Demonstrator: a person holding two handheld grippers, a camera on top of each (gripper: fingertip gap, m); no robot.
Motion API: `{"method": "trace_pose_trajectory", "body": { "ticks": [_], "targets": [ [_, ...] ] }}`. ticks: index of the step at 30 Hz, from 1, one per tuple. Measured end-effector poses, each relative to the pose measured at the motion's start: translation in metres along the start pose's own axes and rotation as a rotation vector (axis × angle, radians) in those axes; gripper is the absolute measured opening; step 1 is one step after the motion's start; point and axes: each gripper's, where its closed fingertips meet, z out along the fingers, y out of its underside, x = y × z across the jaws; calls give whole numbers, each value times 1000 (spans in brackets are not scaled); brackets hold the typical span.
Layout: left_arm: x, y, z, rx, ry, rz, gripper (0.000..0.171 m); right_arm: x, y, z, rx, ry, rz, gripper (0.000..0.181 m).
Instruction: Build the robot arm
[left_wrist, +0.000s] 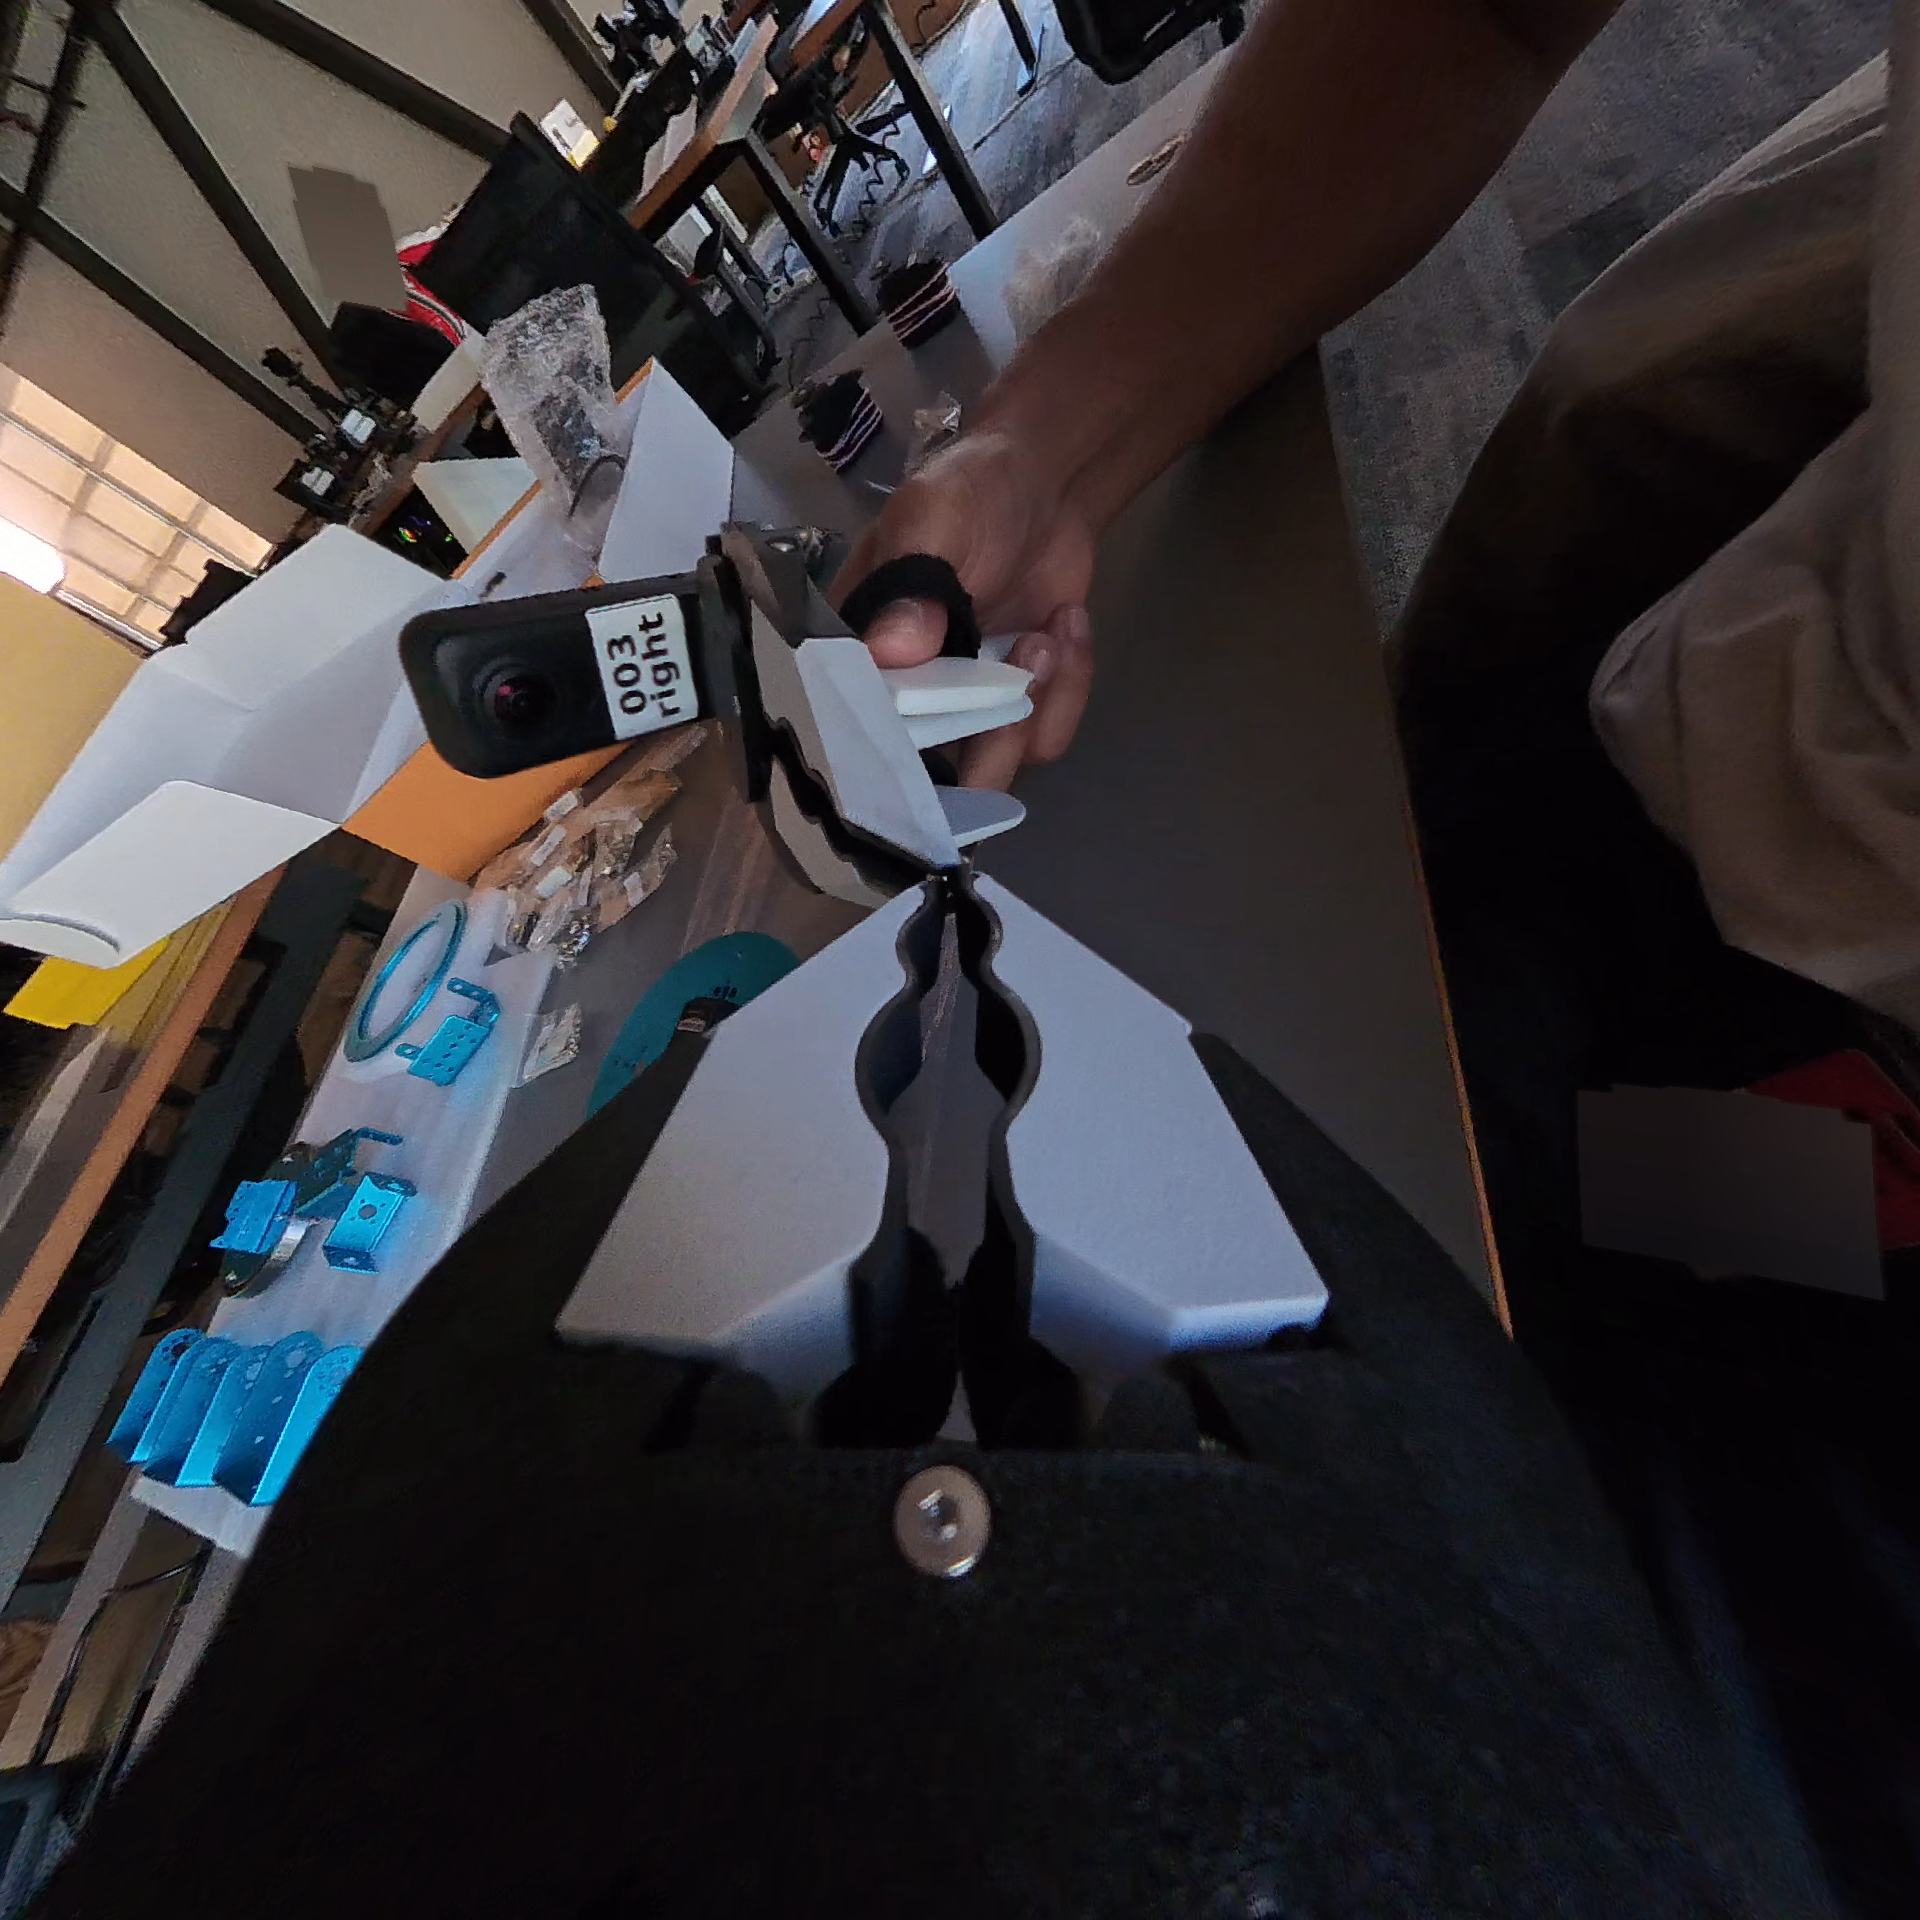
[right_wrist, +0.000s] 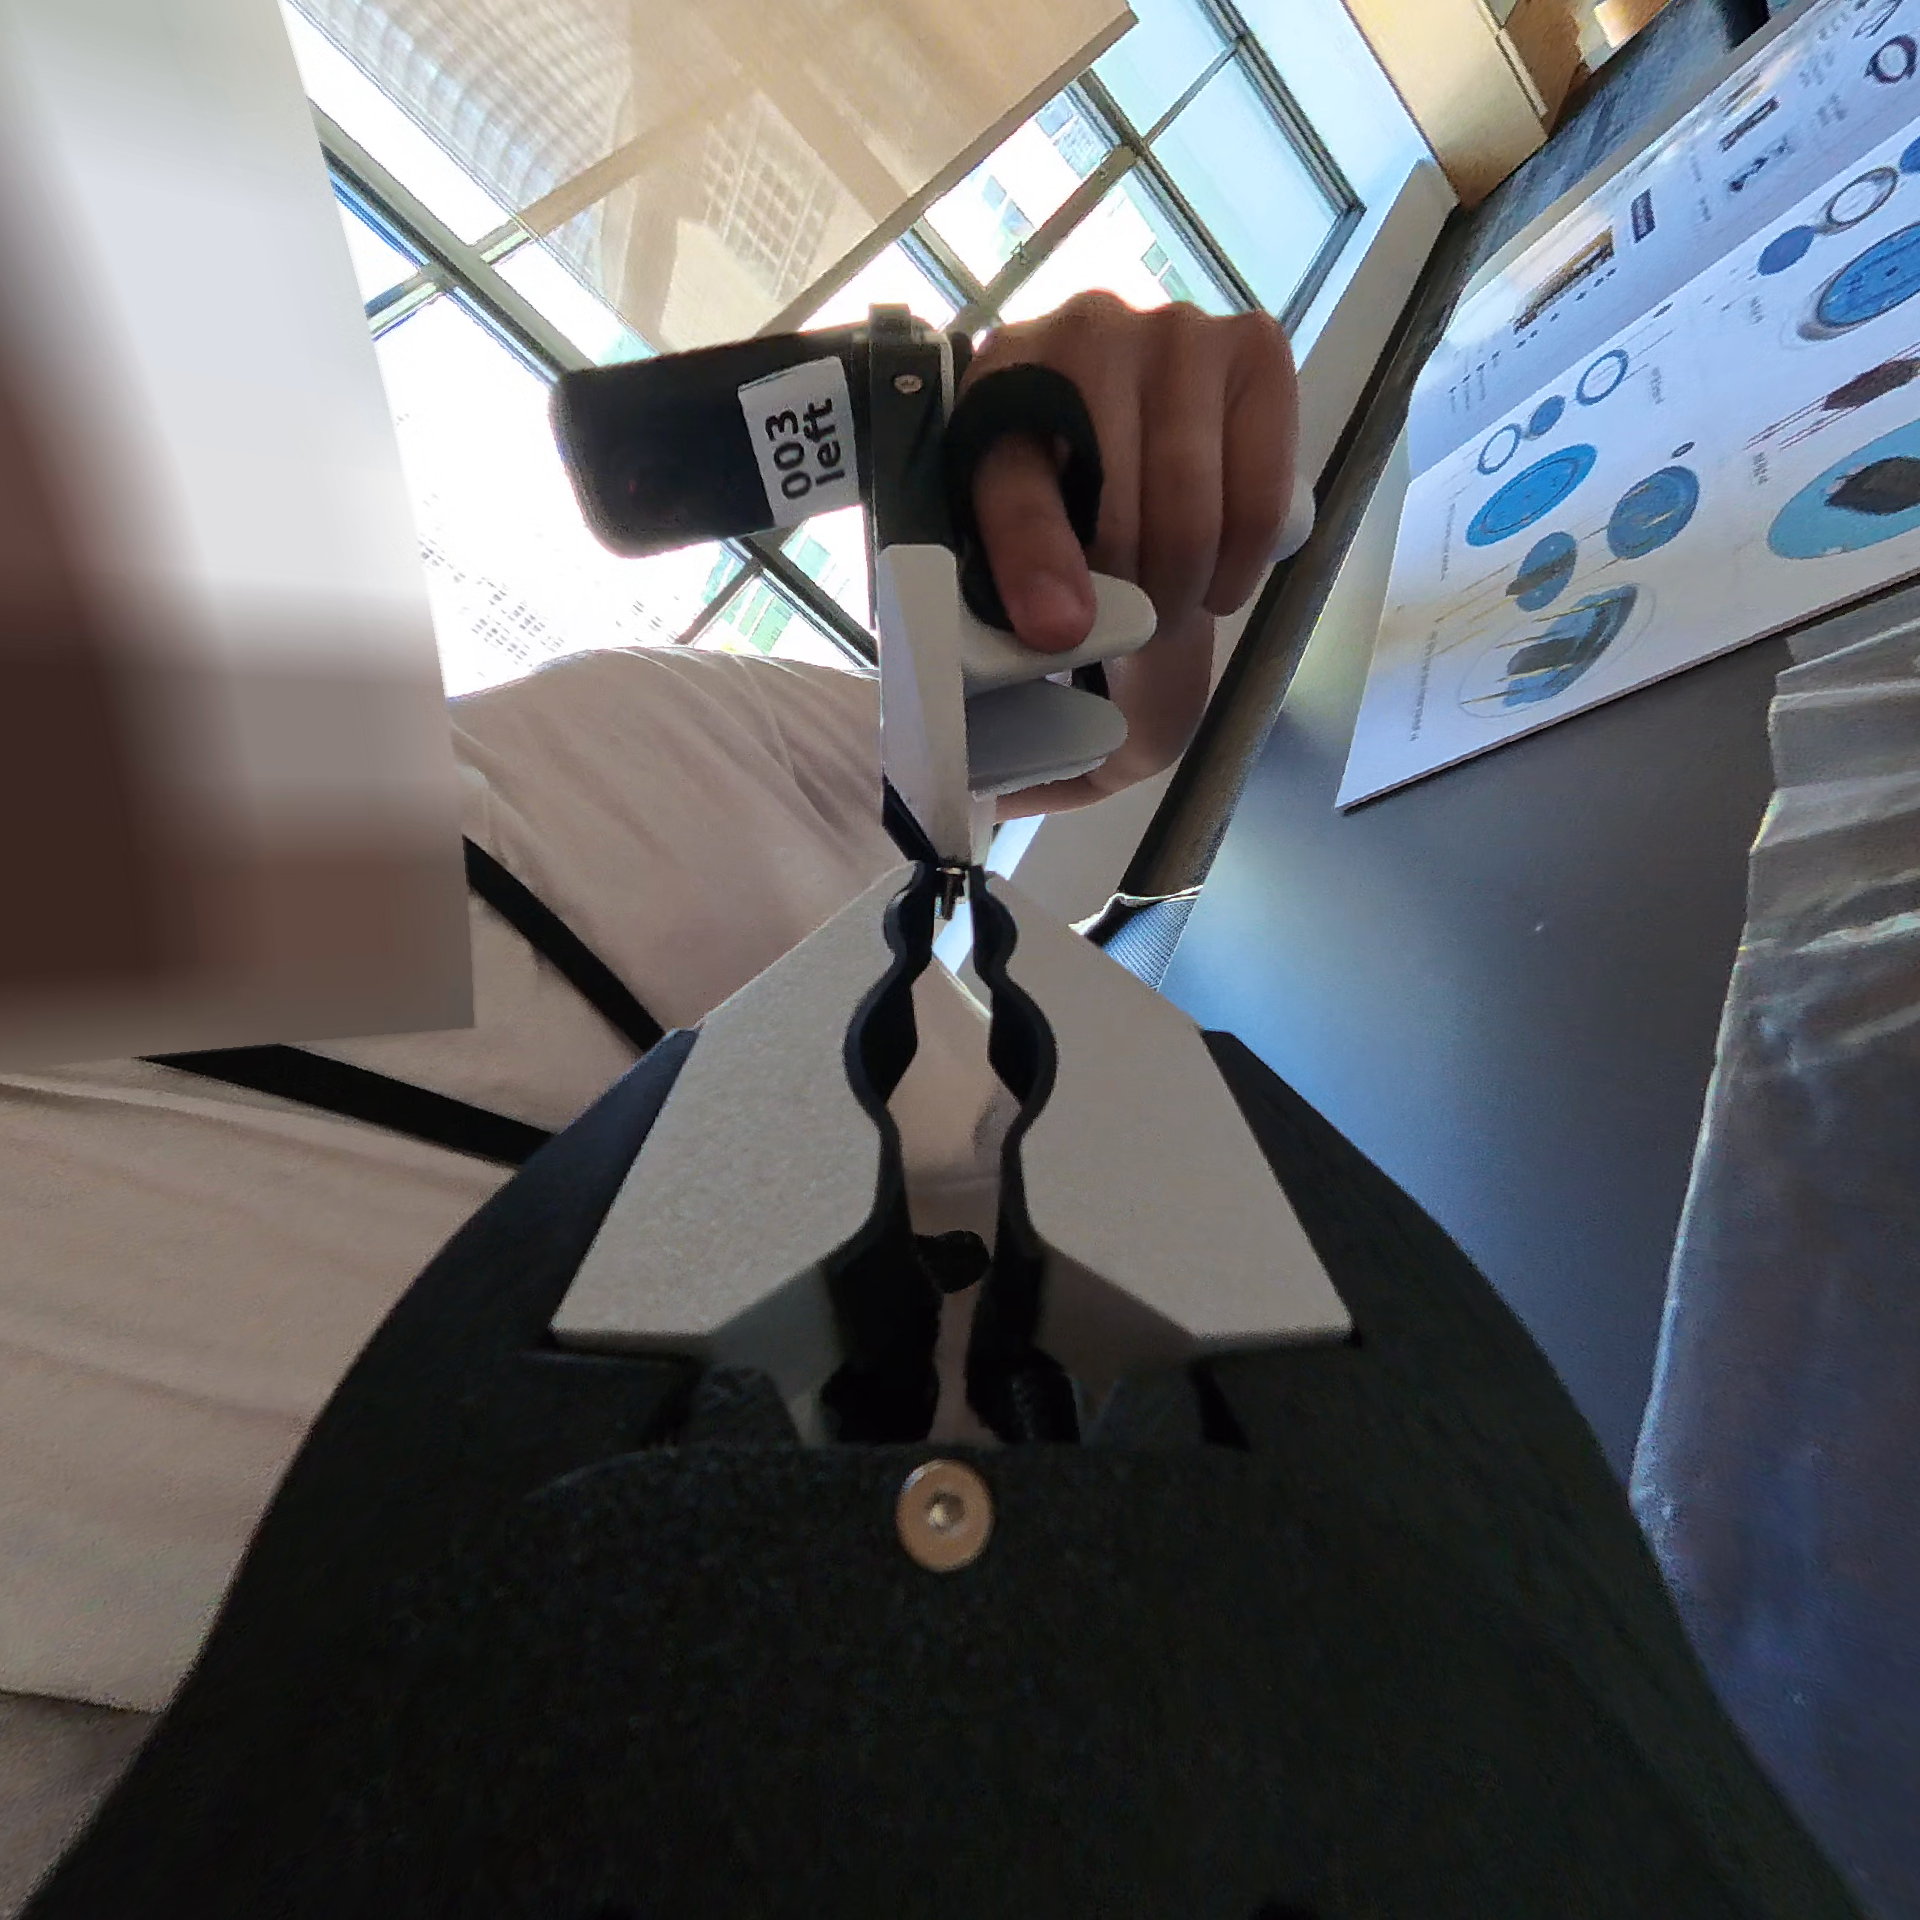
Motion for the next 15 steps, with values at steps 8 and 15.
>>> {"method": "trace_pose_trajectory", "body": {
  "ticks": [8,15],
  "targets": [
    [-2,11,4,-25,-41,-22,0,10,-1,-4,-10,92,-39,5],
    [-10,30,13,-96,-107,44,0,30,-5,-21,-2,237,-107,10]
  ]
}}
